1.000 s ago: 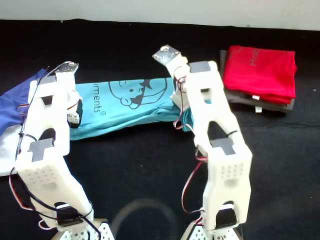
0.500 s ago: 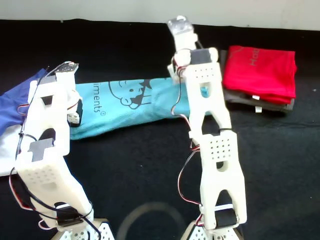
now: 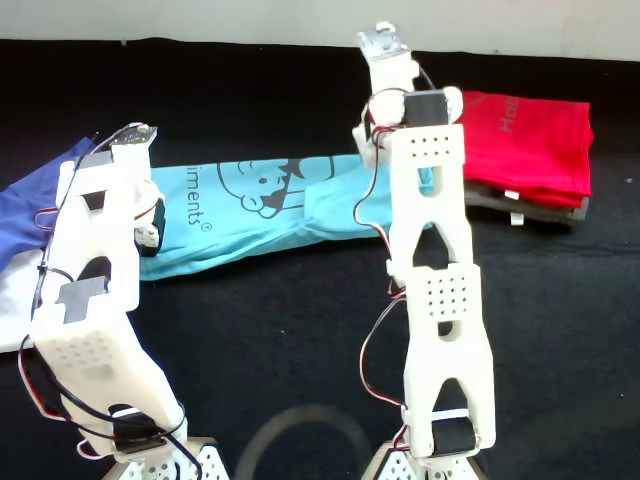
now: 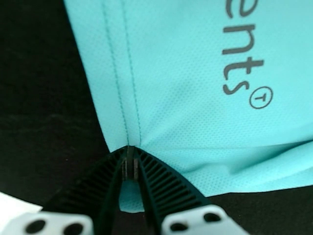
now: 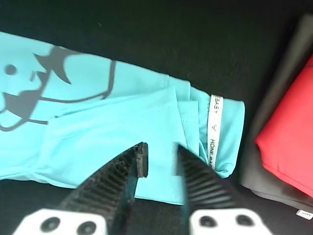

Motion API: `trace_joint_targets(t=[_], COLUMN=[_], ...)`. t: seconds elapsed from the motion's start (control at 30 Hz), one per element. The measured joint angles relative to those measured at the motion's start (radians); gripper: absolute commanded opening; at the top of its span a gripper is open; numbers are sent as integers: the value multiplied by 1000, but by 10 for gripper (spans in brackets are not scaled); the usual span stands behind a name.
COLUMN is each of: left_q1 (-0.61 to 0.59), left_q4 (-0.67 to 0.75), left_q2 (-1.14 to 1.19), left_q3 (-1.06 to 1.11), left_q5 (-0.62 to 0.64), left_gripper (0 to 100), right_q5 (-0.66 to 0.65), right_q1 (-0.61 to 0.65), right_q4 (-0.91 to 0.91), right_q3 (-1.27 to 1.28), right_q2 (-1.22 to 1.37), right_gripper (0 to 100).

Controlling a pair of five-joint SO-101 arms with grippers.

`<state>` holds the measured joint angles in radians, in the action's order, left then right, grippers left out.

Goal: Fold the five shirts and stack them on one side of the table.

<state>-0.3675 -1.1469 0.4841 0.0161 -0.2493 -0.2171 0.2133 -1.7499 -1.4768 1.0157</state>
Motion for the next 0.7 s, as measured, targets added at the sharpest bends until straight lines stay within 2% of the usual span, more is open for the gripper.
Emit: trace_joint_targets(t=[0.17,0.37,0.7], left_q1=[0,0,5], left_q4=[0,3,3], left_q2=[0,0,2], left_q3=[0,2,2], left_q5=[0,0,0], left_gripper=[8,8,8], right_q5=[-104,-175,-181], right_q1=[-81,-184,-175], right_q4=[5,121,11], right_q3=[18,20,-163], right_q2=[87,230,160], right_gripper=[19,19,23])
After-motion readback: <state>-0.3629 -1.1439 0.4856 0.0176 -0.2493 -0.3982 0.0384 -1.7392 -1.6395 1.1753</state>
